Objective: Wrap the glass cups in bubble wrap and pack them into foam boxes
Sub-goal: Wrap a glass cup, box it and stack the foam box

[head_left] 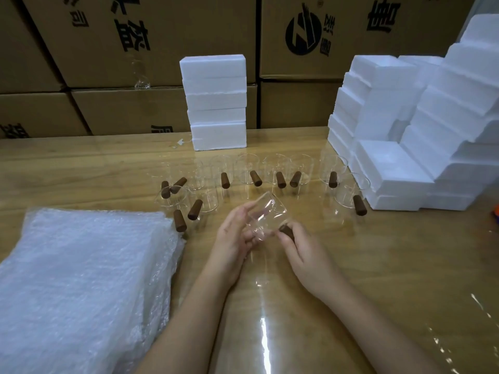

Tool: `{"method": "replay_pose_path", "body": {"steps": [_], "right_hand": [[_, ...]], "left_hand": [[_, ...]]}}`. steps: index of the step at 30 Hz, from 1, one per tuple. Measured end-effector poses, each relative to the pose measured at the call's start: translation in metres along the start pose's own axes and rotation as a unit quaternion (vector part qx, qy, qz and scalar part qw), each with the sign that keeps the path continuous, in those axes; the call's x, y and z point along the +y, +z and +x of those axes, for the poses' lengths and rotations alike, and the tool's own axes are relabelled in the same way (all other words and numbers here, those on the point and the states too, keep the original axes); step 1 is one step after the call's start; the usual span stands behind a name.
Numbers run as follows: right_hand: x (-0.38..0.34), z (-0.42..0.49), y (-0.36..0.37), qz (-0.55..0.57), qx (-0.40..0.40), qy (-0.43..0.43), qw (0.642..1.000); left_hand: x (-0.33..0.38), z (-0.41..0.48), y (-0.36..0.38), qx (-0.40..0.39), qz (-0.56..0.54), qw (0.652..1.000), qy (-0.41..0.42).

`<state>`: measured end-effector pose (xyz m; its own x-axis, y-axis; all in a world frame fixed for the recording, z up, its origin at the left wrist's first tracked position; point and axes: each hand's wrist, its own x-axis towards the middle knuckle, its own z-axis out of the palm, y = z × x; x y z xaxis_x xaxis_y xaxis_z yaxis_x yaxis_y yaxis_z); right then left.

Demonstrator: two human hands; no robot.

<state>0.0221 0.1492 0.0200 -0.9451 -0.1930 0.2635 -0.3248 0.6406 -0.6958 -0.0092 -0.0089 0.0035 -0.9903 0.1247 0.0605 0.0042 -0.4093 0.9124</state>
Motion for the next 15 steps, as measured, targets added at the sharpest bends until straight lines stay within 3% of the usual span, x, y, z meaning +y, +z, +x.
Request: {"method": "replay_pose_path", "body": {"steps": [3, 5, 7, 9, 10, 11, 12, 15], "right_hand": [[-0.007, -0.003, 0.0, 0.16, -0.03, 0.041, 0.986], [-0.013, -0.005, 0.002, 0.34, -0.092, 0.106, 0.93], [-0.018, -0.008, 0.001, 0.549, -0.173, 0.162, 0.802], [-0.02, -0.008, -0.001, 0.707, -0.266, 0.186, 0.628], [-0.021, -0.008, -0.002, 0.75, -0.296, 0.188, 0.561], [-0.021, -0.007, -0.003, 0.765, -0.305, 0.185, 0.536], [-0.02, -0.007, -0.003, 0.758, -0.3, 0.181, 0.55], [-0.019, -0.004, -0.002, 0.633, -0.226, 0.177, 0.719]], "left_hand": [[0.002, 0.0, 0.0, -0.017, -0.022, 0.999, -0.026], [0.003, 0.001, -0.002, -0.031, -0.034, 0.998, -0.042], [0.002, 0.002, -0.004, -0.053, -0.053, 0.995, -0.062], [0.001, 0.002, -0.004, -0.074, -0.08, 0.99, -0.089], [0.001, 0.002, -0.004, -0.082, -0.086, 0.988, -0.097], [0.0, 0.003, -0.004, -0.087, -0.084, 0.987, -0.103], [0.0, 0.002, -0.005, -0.088, -0.078, 0.988, -0.103], [0.0, 0.004, -0.007, -0.065, -0.051, 0.993, -0.084]]}}
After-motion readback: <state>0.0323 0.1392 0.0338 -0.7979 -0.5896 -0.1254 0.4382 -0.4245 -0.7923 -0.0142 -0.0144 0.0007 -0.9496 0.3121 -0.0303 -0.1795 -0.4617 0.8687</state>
